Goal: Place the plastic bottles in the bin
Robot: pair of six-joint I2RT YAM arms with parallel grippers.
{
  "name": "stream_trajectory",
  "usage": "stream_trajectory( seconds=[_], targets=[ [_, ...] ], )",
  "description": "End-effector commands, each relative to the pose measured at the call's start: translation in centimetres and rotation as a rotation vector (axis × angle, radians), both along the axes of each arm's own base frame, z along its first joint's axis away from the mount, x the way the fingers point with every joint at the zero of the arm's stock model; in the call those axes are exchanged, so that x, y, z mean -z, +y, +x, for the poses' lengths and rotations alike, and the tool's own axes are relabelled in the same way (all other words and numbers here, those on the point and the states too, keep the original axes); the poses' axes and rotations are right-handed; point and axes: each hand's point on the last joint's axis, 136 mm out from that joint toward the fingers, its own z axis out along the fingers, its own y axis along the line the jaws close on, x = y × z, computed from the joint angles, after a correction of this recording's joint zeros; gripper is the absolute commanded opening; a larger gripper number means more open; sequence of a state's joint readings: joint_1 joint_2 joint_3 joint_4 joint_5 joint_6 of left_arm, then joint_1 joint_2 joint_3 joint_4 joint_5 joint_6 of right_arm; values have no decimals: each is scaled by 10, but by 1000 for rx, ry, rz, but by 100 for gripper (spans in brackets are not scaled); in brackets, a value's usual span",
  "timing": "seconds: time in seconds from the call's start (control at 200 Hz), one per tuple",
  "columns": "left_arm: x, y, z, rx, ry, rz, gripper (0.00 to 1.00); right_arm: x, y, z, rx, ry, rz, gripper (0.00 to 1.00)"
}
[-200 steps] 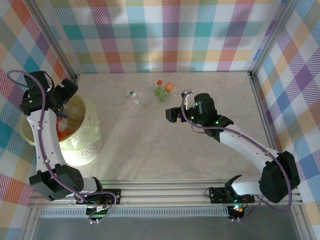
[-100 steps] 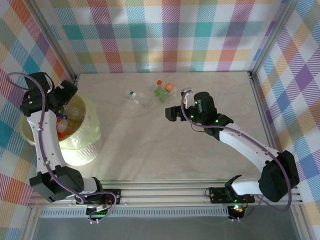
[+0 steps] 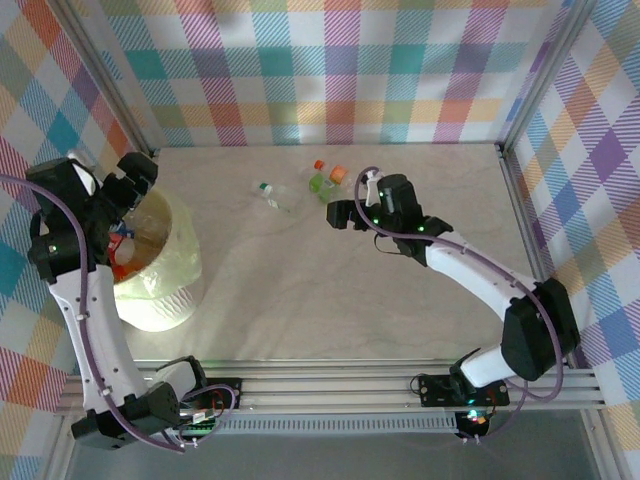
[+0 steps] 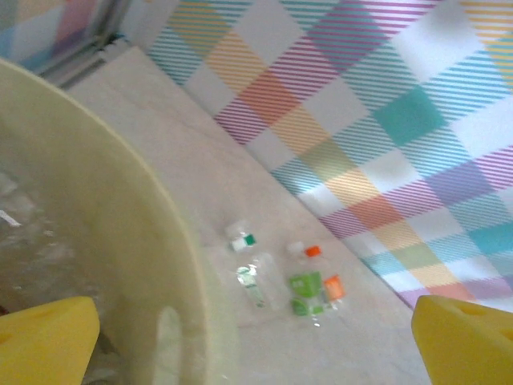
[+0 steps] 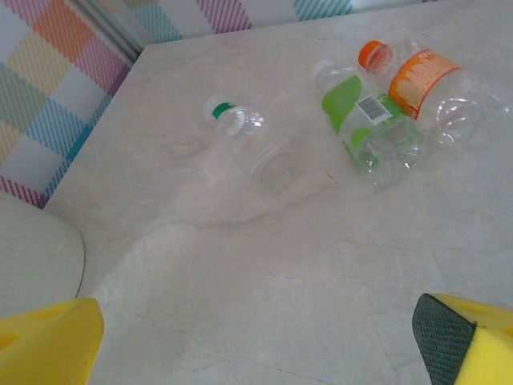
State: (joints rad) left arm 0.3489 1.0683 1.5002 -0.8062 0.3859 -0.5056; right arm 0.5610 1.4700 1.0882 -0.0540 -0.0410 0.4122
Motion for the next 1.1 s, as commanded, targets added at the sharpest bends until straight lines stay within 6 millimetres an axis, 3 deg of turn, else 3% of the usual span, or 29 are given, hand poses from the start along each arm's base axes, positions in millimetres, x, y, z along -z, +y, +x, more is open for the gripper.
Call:
stream_trajectory(
  seconds=[0.0, 0.29, 0.42, 0.555, 0.745, 0.955, 1.095],
  targets=[
    [-7, -33, 4, 133, -72, -67, 100, 0, -2, 18, 61, 43, 52, 100],
    [-4, -112, 17, 370, -136, -118, 100, 37, -16, 61, 141, 208, 99, 100],
    [-1, -152, 23, 486, -138, -127, 100, 49, -15, 85, 99, 208, 77, 100],
    [11, -180, 29, 551, -106, -116, 100, 61, -20, 114, 50, 171, 23, 100],
    [30, -198, 35, 591, -42, -97, 100, 79, -22, 156, -51, 64, -149, 99],
    [42, -199, 39, 583, -11, -79, 100, 106, -26, 200, -118, -32, -387, 95],
    [48, -200, 42, 584, 6, -75, 100, 123, -19, 219, -208, -50, -478, 92]
  ],
)
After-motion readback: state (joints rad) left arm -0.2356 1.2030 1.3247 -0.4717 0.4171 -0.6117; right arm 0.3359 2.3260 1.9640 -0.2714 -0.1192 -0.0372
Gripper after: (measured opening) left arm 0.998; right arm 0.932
